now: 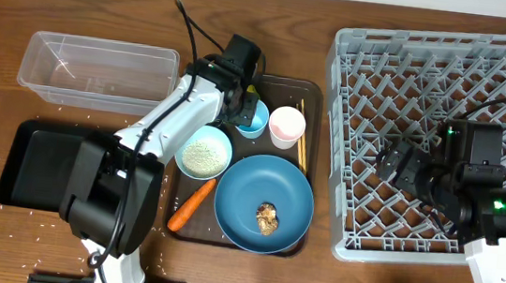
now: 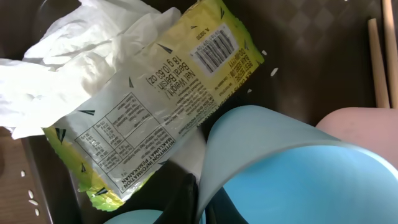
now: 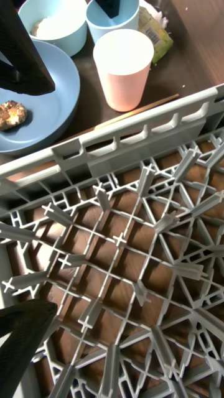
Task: Sort waste into correct bins and load items into the dishwasher rack
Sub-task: 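Reach the left gripper to the blue cup and grasp it, then lift the blue cup and hand it to the right gripper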
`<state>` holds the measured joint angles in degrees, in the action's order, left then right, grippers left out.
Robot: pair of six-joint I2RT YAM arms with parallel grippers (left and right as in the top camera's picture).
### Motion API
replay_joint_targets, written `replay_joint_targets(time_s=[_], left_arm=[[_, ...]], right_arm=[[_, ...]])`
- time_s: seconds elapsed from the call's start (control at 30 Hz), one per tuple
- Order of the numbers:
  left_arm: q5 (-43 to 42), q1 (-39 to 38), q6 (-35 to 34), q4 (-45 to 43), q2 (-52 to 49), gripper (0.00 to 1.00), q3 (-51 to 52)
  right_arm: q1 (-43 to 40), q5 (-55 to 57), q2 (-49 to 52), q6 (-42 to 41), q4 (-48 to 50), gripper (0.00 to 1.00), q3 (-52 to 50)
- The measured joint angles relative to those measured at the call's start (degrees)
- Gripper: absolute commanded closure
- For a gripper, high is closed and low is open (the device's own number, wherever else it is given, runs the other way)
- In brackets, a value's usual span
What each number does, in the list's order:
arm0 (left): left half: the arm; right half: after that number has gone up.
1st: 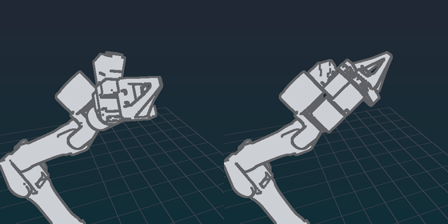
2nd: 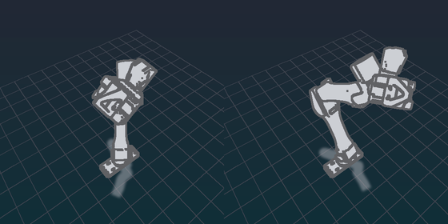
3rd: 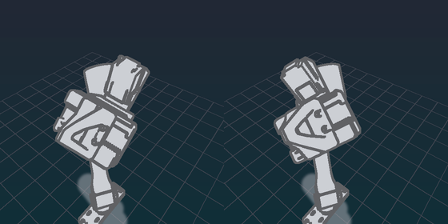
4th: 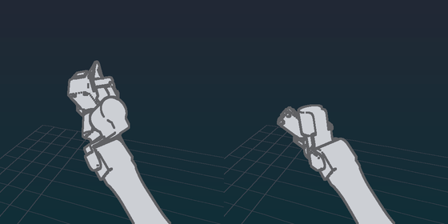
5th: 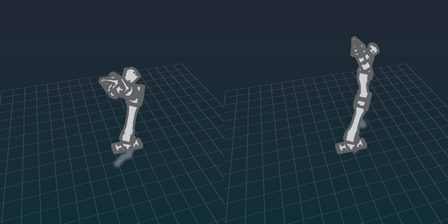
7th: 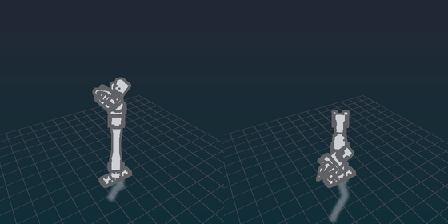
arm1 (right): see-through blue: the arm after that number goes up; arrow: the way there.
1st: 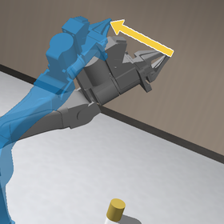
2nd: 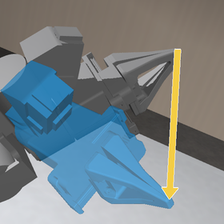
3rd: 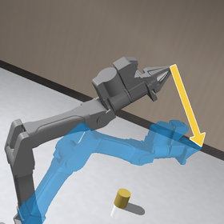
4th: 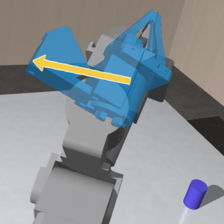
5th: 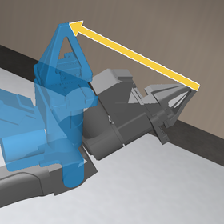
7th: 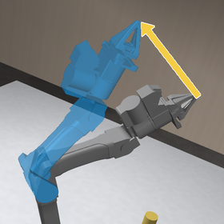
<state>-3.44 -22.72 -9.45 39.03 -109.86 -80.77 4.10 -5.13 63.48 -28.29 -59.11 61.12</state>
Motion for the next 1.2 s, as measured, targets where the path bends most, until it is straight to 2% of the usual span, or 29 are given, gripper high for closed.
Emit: replay_joint_targets(time_s=[0.17, 0.33, 0.43, 0.5, 0.63, 0.73, 0.83, 1.1, 1.2], left_arm=[[0.0, 0.5, 0.0, 2.3, 3.4, 0.94, 0.0], [-2.8, 4.5, -0.1, 5.0, 14.5, 0.94, 0.0], [-12.5, 9.5, 2.1, 6.0, 22.8, 0.94, -0.1], [-20.1, 12.4, 3.8, 6.2, 26.1, 0.94, -0.3], [-38.1, 17.6, 7.0, 6.2, 29.8, 0.94, -0.4], [-49.9, 19.7, 8.1, 6.4, 30.2, 0.94, -0.4], [-59.9, 20.1, 8.5, 6.1, 30.2, 0.94, -0.4], [-78.2, 19.8, 9.3, 6.0, 30.2, 0.94, -0.4], [-81.6, 19.8, 9.2, 5.9, 30.2, 0.94, -0.4]], right_arm=[[0.0, 0.0, 0.0, 0.0, -0.2, 0.01, 0.0], [0.0, -0.2, 0.0, 0.2, 0.8, 0.01, 0.0], [0.0, -4.4, 0.0, 3.7, 4.7, 0.02, 0.0], [0.0, -10.2, 0.0, 7.0, 8.5, 0.09, 0.0], [0.0, -28.0, 0.0, 12.5, 19.5, 0.17, 0.1], [0.3, -41.2, 0.0, 13.7, 30.5, 0.17, 0.2], [2.4, -49.4, 0.0, 12.6, 38.9, 0.15, 0.5], [11.8, -55.8, 0.0, 12.5, 47.5, 0.12, 0.5], [13.5, -56.2, 0.0, 13.8, 48.0, 0.08, 0.5]])
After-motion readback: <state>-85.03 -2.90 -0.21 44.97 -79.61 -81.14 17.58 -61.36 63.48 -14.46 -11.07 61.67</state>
